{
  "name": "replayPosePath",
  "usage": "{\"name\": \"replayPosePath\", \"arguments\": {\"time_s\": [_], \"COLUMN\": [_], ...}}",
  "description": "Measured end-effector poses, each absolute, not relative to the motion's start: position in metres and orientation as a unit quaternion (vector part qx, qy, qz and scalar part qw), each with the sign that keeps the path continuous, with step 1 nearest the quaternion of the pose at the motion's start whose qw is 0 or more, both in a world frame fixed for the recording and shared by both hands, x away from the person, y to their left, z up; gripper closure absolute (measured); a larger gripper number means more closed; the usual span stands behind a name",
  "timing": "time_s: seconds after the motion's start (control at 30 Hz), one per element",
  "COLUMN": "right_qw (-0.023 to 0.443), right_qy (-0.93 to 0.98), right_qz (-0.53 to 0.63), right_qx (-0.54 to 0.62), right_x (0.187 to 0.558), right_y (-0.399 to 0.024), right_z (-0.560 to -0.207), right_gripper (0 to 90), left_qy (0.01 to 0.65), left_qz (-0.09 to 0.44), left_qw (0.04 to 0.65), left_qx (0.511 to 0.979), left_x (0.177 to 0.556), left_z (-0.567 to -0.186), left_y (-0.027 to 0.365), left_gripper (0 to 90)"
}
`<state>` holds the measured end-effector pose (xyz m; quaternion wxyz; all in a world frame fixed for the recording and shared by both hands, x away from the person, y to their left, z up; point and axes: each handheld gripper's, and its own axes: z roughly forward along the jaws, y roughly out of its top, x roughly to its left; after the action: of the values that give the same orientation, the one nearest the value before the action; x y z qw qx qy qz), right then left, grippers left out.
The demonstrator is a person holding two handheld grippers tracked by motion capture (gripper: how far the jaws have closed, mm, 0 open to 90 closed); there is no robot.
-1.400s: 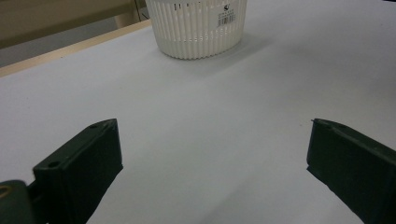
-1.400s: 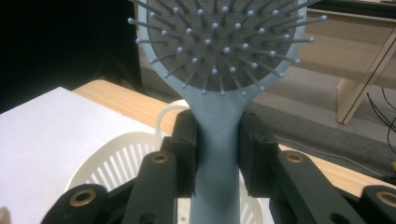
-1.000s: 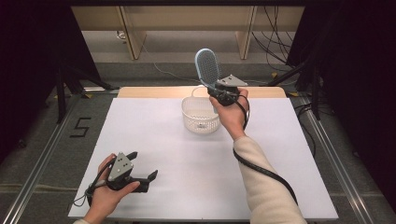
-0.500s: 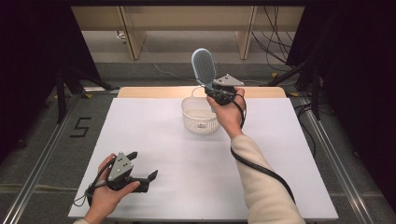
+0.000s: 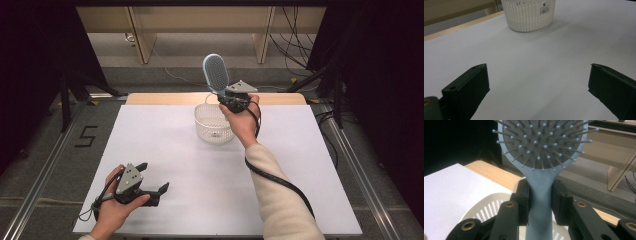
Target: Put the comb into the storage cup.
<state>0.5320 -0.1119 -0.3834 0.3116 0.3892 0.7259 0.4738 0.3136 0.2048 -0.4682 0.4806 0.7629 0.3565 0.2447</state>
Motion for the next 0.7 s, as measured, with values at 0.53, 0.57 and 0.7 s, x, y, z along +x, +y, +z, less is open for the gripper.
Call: {"name": "replayPosePath", "arguments": {"time_s": [0.53,0.57,0.7], "right_qw": [0.303,0.303,0.302], "right_qy": [0.734,0.735,0.737], "right_qz": [0.467,0.466,0.464], "right_qx": [0.389,0.389,0.388], "right_x": [0.5363,0.5365,0.5371], "right_y": [-0.1083,-0.1080,-0.1078], "right_z": [-0.3912,-0.3917,-0.3934], "right_gripper": [70.4,70.4,70.4], "left_qy": [0.356,0.356,0.356], "left_qz": [0.245,0.245,0.245], "left_qw": [0.481,0.481,0.481], "left_qx": [0.763,0.763,0.763], "left_x": [0.3136,0.3136,0.3135], "left_z": [-0.4682,-0.4682,-0.4680], "left_y": [0.2050,0.2049,0.2049], "left_gripper": [2.7,2.7,2.7]}}
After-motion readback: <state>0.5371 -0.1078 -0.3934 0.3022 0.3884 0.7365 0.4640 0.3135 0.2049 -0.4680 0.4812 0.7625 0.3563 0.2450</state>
